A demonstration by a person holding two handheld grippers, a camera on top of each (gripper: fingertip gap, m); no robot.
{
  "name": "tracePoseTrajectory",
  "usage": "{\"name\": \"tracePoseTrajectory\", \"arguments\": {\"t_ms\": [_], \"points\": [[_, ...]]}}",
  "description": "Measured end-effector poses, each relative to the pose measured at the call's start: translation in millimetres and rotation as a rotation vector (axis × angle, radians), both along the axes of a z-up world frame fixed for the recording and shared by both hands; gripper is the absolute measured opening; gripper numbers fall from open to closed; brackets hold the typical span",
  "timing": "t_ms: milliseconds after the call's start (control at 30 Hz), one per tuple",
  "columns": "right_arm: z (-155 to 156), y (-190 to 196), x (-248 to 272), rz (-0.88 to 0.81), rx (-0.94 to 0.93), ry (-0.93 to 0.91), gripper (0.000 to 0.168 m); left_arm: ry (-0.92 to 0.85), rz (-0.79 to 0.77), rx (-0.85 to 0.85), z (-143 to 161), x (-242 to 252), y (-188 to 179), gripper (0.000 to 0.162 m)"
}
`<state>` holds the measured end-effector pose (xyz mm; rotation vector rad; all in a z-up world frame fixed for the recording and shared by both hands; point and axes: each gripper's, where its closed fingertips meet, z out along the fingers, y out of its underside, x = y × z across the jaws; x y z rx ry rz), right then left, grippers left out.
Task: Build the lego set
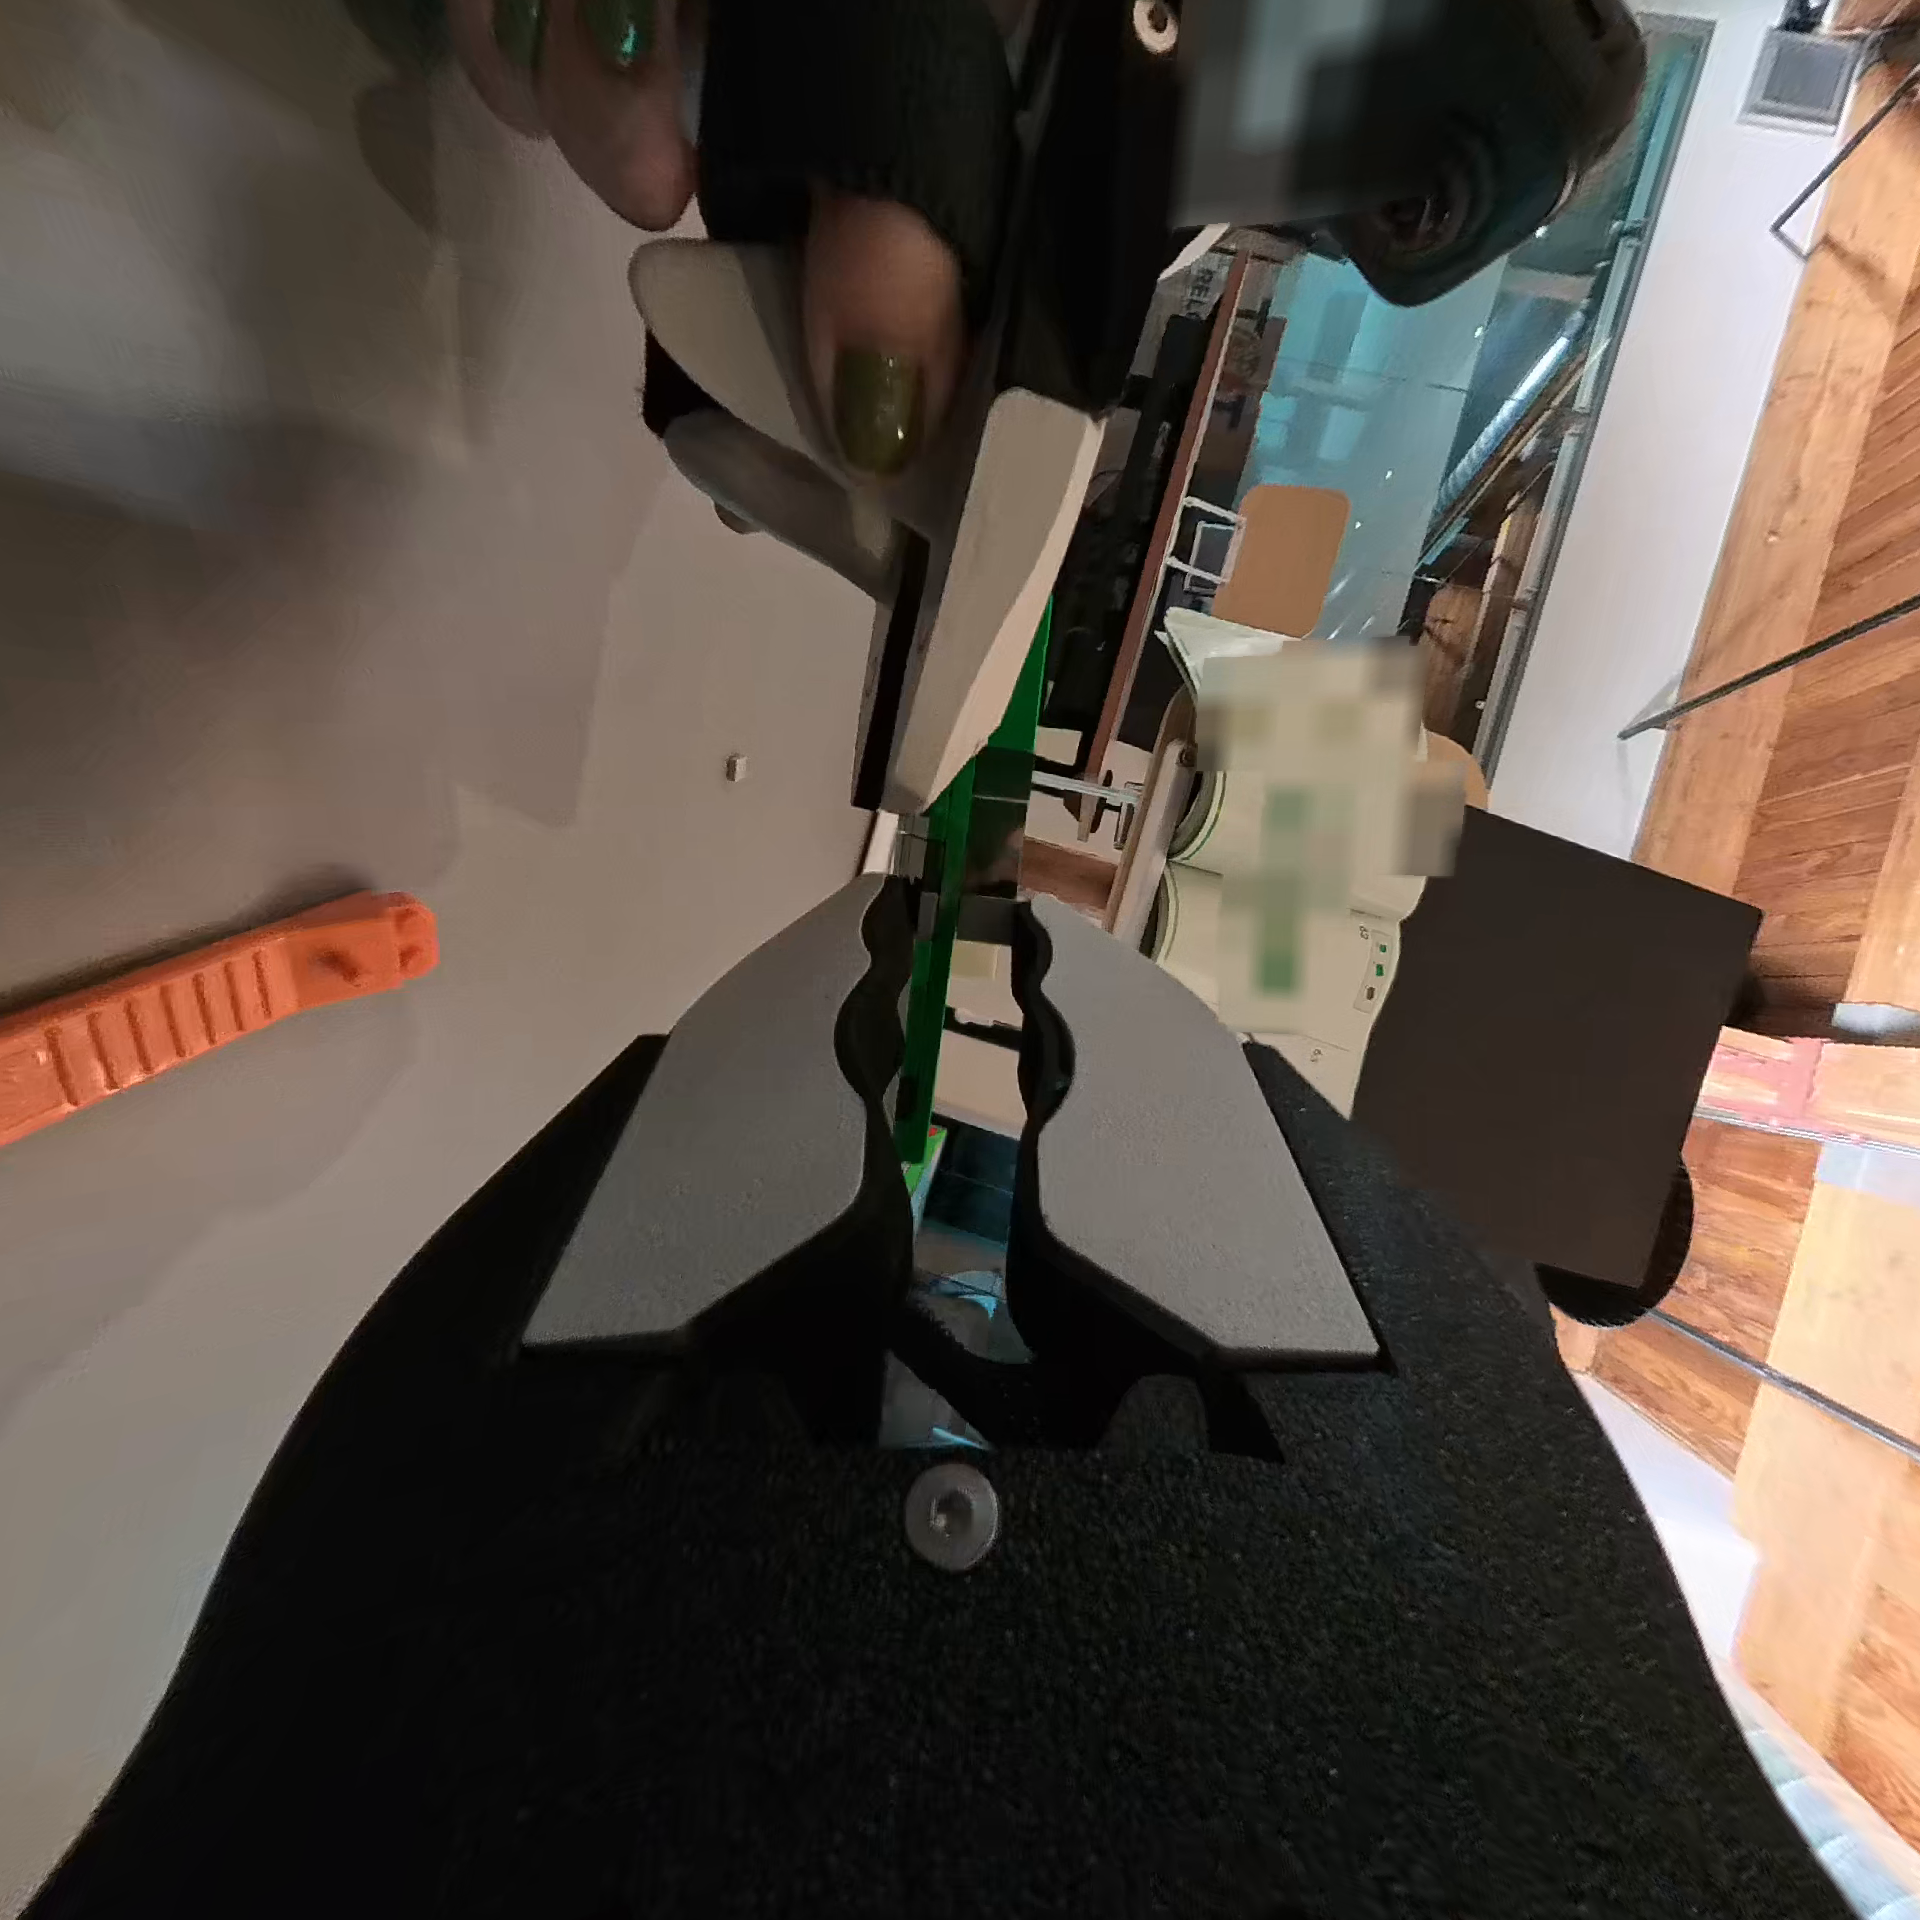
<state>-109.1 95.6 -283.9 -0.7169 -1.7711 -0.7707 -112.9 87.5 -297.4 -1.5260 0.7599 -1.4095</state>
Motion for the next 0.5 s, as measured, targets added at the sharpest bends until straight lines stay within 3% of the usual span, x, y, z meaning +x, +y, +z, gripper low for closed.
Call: {"name": "tracePoseTrajectory", "arguments": {"t_ms": [200, 500], "points": [[-2.4, -0.8, 2.5, -0.003, -0.031, -0.023, 0.018, 0.021, -0.012, -0.005, -2.7, 2.3, -1.2, 0.036], [-0.6, 2.5, -2.2, -0.012, -0.087, 0.112, 0.019, -0.014, -0.005, -0.035, -0.9, -0.8, 2.5, 0.036]]}}
